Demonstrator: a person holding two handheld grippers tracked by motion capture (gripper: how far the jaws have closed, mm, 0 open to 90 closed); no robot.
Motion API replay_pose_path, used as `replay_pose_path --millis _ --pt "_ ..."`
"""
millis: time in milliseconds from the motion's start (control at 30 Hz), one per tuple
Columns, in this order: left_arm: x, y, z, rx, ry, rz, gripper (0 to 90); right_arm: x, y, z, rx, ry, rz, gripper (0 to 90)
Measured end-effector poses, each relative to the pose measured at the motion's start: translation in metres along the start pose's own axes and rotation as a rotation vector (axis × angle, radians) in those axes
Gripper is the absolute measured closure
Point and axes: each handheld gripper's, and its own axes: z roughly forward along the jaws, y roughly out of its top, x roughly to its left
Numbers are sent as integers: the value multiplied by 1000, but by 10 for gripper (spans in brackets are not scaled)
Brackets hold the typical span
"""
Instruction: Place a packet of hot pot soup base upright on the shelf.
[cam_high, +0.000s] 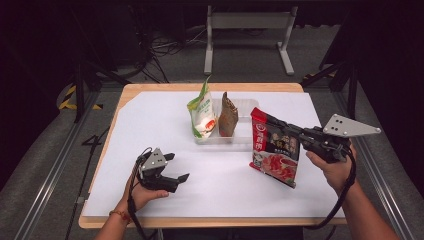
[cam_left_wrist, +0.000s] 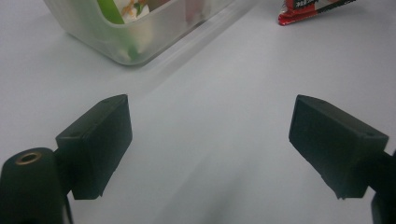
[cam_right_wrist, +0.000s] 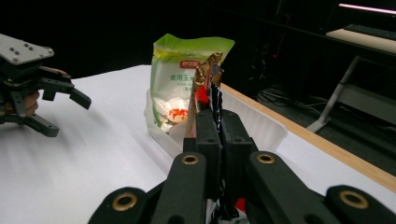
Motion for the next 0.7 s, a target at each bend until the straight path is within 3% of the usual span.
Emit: replay_pose_path --millis 700 --pt "2 0 -3 -20 6 -5 141 -2 27 6 -44 -47 -1 881"
